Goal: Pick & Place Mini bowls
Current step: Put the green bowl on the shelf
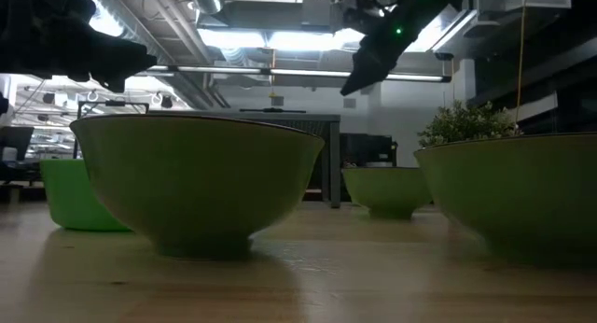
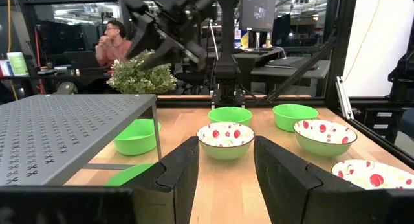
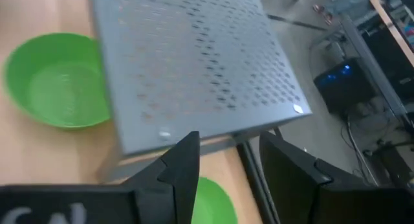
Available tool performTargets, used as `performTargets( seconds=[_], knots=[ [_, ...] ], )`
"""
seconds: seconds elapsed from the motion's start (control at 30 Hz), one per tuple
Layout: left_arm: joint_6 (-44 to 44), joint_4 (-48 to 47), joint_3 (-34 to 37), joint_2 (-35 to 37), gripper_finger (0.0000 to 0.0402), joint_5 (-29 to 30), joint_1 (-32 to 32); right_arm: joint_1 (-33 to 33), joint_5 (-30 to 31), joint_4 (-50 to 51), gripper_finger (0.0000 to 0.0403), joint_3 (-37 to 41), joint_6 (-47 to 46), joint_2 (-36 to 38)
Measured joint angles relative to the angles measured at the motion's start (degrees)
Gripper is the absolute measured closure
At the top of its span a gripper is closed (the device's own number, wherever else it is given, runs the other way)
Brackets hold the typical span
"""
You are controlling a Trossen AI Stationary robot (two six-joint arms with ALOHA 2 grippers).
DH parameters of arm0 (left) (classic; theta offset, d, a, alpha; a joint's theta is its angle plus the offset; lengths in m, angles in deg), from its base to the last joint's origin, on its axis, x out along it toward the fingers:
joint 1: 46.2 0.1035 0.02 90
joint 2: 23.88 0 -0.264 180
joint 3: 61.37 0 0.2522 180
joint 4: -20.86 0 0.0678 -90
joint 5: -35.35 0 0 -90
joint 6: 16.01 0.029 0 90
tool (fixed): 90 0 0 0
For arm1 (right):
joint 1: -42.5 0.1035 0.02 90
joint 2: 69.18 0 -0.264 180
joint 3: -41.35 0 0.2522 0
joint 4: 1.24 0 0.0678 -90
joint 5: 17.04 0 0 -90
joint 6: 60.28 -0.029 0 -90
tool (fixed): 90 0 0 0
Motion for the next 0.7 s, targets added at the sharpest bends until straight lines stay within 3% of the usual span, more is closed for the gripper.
performTargets(
  seconds=[0.33, 0.7],
  knots=[
    [0.0, 0.0, 0.0, 0.0, 0.0258, 0.0, 0.0, -4.6, -0.3, 0.0, 0.0243, 0.0, -1.1, -0.2],
    [0.0, 0.0, 0.0, 0.0, 0.0258, 0.0, 0.0, -6.2, -2.9, 2.0, 0.0244, 0.0, -11.5, -4.9]
  ],
)
